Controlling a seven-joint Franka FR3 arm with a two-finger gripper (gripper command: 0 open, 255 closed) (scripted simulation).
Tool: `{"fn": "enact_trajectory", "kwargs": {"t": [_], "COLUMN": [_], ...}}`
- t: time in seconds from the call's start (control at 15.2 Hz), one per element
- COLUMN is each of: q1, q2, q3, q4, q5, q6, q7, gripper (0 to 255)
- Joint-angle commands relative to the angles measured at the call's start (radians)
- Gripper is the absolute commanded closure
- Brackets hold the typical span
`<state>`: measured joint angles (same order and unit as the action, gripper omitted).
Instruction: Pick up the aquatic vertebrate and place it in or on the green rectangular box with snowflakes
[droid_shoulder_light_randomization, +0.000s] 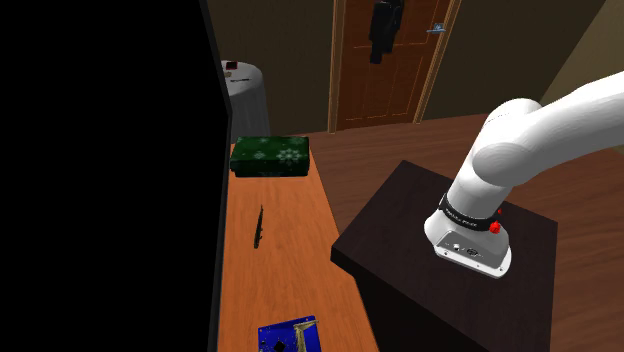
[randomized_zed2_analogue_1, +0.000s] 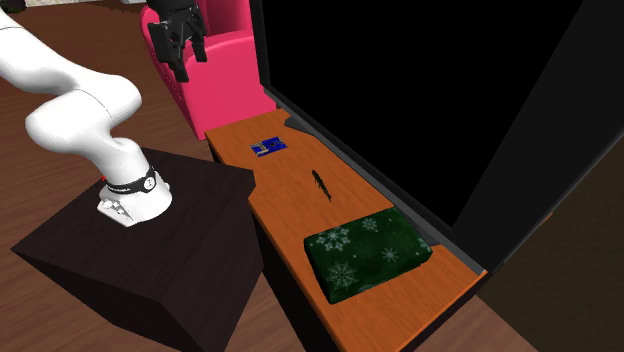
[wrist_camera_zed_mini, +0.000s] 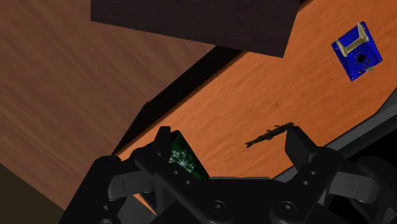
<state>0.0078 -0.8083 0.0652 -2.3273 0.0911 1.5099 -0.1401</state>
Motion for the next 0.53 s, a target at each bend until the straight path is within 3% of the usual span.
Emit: {"fn": "enact_trajectory", "kwargs": {"t": [0.0,0.46], "q1": [0.0,-0.011], "q2": [0.0,0.027], "q3": [0.0,0.15], "q4": [0.0,-0.156], "q5": [0.0,0.1], "q6": [0.0,0.192], "q7": [0.0,0.234], "gripper": [0,0]}}
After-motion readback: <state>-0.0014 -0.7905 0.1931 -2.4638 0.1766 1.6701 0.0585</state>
